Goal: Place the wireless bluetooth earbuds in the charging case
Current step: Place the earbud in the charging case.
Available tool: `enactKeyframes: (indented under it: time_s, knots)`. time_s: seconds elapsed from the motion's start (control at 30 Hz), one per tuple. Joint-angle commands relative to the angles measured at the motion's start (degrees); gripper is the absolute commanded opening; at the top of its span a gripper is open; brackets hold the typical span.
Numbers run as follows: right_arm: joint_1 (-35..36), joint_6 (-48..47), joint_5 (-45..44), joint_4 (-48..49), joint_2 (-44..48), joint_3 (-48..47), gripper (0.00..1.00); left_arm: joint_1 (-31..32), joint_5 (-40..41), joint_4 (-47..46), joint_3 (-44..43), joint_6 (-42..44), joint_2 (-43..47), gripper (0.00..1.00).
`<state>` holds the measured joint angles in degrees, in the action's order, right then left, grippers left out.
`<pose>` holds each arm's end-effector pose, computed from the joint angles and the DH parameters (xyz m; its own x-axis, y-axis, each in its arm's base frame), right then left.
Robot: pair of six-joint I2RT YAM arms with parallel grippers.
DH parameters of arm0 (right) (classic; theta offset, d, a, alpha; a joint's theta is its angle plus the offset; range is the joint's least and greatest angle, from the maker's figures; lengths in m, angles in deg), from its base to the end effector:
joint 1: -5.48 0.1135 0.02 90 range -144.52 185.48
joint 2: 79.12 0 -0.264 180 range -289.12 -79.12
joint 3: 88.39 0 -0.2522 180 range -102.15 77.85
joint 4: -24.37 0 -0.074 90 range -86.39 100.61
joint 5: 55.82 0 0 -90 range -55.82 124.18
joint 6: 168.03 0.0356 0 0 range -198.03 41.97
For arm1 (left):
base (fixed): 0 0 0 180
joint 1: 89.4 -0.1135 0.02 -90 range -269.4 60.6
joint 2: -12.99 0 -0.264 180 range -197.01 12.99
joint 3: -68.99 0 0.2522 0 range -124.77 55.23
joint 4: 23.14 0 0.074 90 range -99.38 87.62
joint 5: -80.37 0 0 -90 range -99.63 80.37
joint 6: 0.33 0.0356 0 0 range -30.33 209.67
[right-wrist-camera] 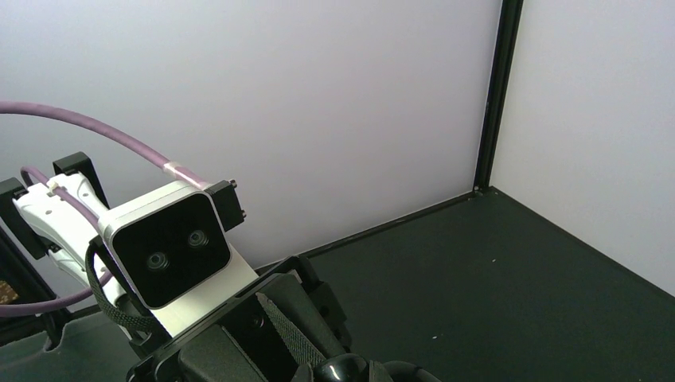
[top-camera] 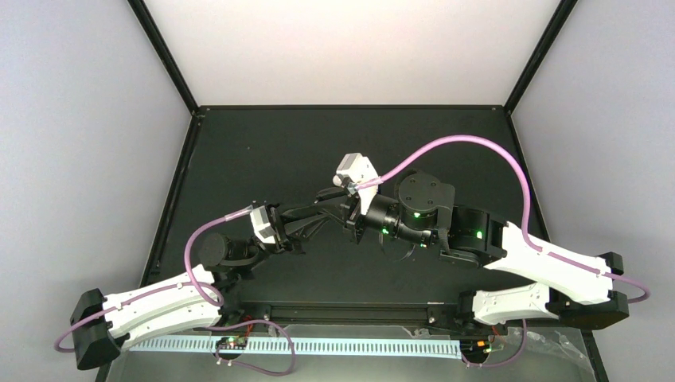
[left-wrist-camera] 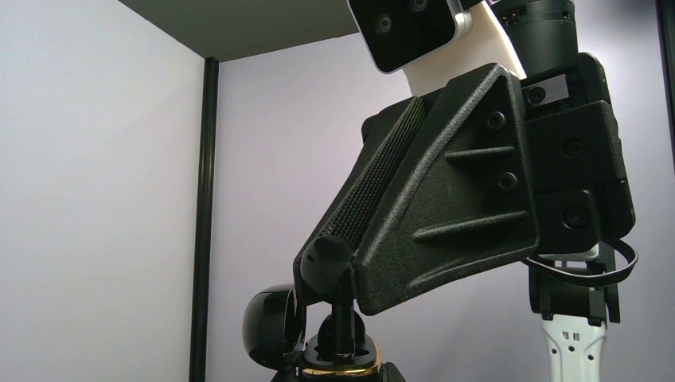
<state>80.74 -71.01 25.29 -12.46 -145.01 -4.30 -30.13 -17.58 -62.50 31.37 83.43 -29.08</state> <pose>0.0661 0.2297 0.4677 -0.1419 -0.0650 -0.9877 -0.9059 0.4108 0.1032 0.0801 -0.1444 0.3333 0.1919 -0.5334 -0.8238 0.9357 0.3527 -0.0105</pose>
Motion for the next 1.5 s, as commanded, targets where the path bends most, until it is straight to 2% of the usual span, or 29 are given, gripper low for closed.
enactKeyframes:
  time_s: [0.0, 0.57, 0.97, 1.23, 1.47]
  knots:
    - [0.3, 0.8, 0.2, -0.1, 0.2, 0.7, 0.10, -0.3, 0.0, -1.4, -2.1, -0.9, 0.4, 0.01]
    - [0.4, 0.4, -1.8, -1.0, -0.3, -0.1, 0.10, -0.3, 0.2, 0.2, -3.0, -1.9, 0.4, 0.01]
    - [0.4, 0.2, -3.3, 1.1, 3.8, -3.7, 0.11, -0.3, 2.9, 0.7, -1.8, -1.8, 0.0, 0.02]
    - [0.4, 1.9, -3.1, 1.4, 3.6, -2.7, 0.11, -0.3, 10.2, 0.5, -3.4, -2.0, -0.9, 0.02]
    - [0.3, 3.7, -8.2, 8.1, 3.7, 1.4, 0.11, -0.2, 12.9, -1.1, -5.6, 0.1, -3.8, 0.01]
